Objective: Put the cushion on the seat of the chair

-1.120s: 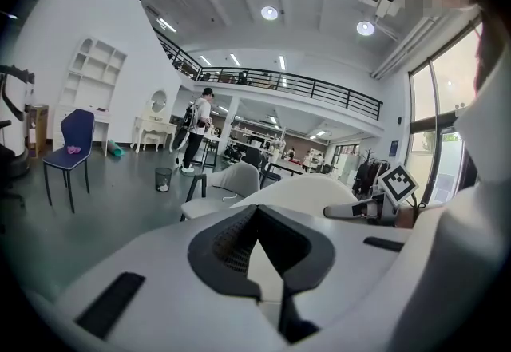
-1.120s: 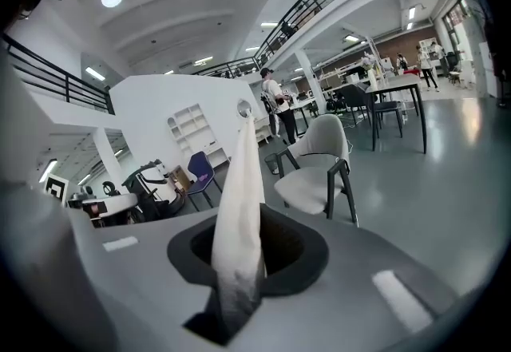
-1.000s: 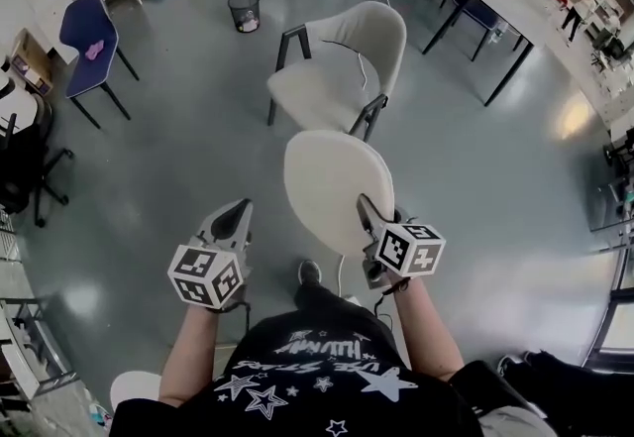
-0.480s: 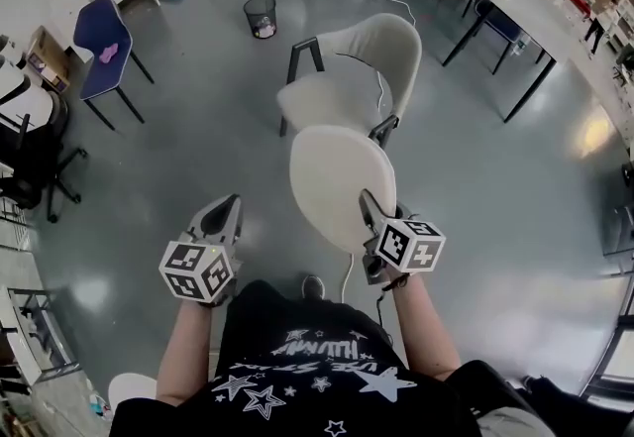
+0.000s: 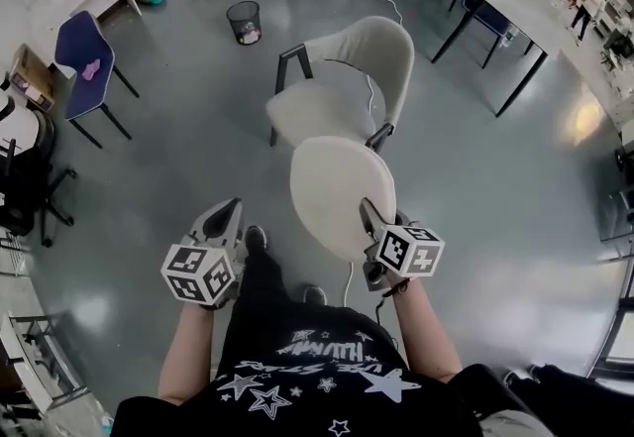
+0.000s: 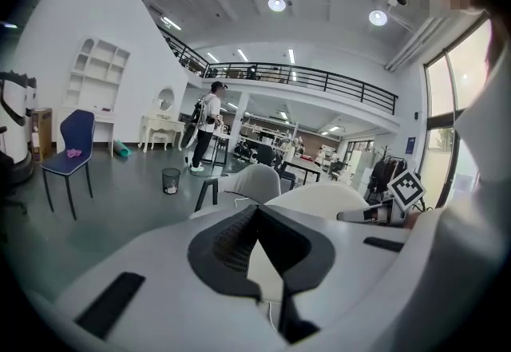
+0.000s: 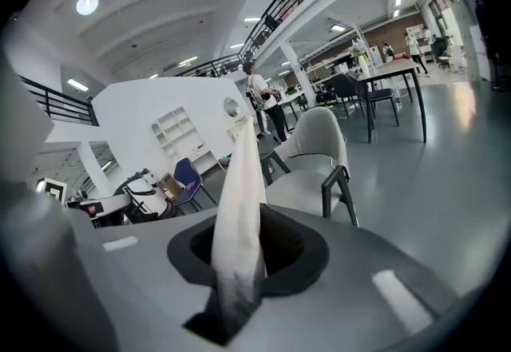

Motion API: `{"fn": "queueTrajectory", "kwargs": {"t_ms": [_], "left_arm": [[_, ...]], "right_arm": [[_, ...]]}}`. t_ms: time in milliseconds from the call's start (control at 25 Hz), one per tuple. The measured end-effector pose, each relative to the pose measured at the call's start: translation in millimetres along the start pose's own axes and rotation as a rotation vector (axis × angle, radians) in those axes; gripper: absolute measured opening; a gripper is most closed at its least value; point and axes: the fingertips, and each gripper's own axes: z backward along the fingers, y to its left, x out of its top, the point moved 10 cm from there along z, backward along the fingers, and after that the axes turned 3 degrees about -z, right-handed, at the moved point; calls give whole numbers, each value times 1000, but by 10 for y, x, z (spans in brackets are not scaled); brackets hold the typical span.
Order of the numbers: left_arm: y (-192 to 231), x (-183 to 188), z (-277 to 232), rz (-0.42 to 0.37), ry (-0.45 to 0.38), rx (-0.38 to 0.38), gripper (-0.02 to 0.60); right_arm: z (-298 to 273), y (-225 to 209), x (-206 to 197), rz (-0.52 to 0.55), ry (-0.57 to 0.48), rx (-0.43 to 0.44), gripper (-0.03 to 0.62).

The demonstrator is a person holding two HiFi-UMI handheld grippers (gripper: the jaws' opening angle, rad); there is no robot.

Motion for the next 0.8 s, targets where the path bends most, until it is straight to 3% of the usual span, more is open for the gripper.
{"fn": "queueTrajectory", "kwargs": {"t_ms": [360,800], "left_arm": [[766,358,-837,-23,47,-114,9],[1829,799,-1635,-70,147,-253,9]], "right_arm": [[-733,19,323,-94,-40,-122,61],[-1725,458,587,-203,-47,-257,61]]}}
